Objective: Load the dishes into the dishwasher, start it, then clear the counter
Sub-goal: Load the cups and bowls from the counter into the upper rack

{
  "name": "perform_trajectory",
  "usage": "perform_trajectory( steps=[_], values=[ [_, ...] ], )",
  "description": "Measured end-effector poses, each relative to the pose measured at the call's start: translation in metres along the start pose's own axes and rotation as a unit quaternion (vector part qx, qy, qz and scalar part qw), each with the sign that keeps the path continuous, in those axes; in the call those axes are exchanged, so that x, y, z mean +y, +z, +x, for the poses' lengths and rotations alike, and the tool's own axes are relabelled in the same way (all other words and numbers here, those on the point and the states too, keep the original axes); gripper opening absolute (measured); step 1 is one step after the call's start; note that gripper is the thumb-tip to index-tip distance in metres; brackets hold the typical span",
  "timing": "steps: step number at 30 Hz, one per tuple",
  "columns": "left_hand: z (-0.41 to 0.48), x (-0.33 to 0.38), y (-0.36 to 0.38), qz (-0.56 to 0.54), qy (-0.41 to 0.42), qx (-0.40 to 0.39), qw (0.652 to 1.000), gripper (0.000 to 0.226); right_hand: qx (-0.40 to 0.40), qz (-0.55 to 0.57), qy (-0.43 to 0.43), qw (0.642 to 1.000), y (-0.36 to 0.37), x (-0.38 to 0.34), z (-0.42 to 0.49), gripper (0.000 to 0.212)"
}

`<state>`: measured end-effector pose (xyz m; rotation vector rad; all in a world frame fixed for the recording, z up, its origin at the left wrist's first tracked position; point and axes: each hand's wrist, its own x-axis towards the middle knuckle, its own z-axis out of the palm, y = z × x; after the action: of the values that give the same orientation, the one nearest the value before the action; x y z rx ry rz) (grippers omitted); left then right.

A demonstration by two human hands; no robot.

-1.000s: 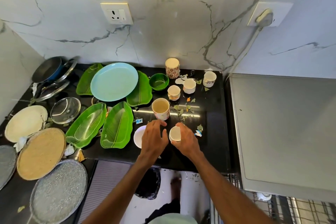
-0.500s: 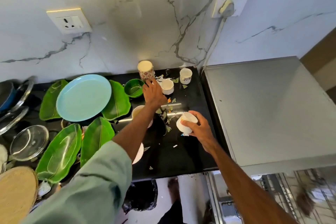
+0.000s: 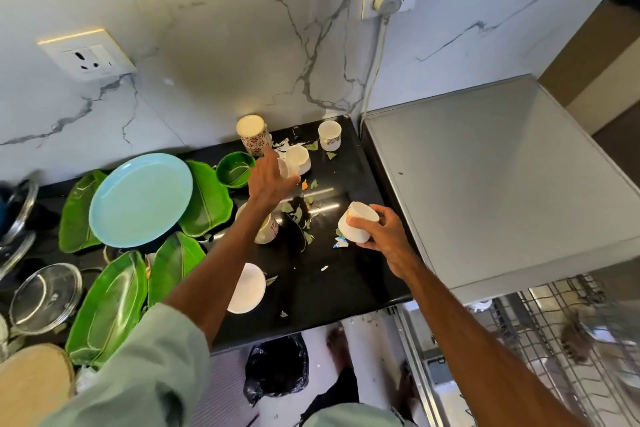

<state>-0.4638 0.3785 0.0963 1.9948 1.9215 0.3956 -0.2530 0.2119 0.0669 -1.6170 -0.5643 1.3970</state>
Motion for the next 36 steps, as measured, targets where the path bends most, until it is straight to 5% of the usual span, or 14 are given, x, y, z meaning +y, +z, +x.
perform_trajectory(
  steps=[3, 7, 13, 21, 23, 32, 36],
  values=[
    [-0.029, 0.021, -0.017, -0.172, -0.036, 0.015, 0.984, 0.071, 0.002, 0.062, 0.015, 0.998, -0.008, -0.004, -0.006, 0.066],
    [-0.075, 0.054, -0.013, -0.445, -0.143, -0.169, 0.868, 0.06, -0.008, 0.107, 0.014, 0.994, -0.027, -0.003, -0.018, 0.055],
    [-0.136, 0.109, 0.028, -0.506, -0.171, -0.318, 0.784, 0.045, 0.032, 0.185, 0.049, 0.981, -0.082, 0.004, -0.045, 0.05],
    [-0.183, 0.2, 0.085, -0.491, -0.127, -0.462, 0.728, 0.043, 0.094, 0.228, 0.059, 0.967, -0.196, 0.024, -0.086, 0.053],
    [-0.198, 0.22, 0.105, -0.461, -0.113, -0.485, 0.735, 0.047, 0.117, 0.261, 0.064, 0.956, -0.223, 0.035, -0.096, 0.049],
    [-0.3, 0.28, 0.211, -0.206, 0.066, -0.425, 0.879, 0.062, 0.198, 0.315, 0.139, 0.918, -0.327, 0.135, -0.137, 0.032],
    [-0.346, 0.289, 0.252, -0.152, 0.08, -0.421, 0.891, 0.051, 0.238, 0.284, 0.191, 0.909, -0.35, 0.193, -0.144, 0.031]
  ],
)
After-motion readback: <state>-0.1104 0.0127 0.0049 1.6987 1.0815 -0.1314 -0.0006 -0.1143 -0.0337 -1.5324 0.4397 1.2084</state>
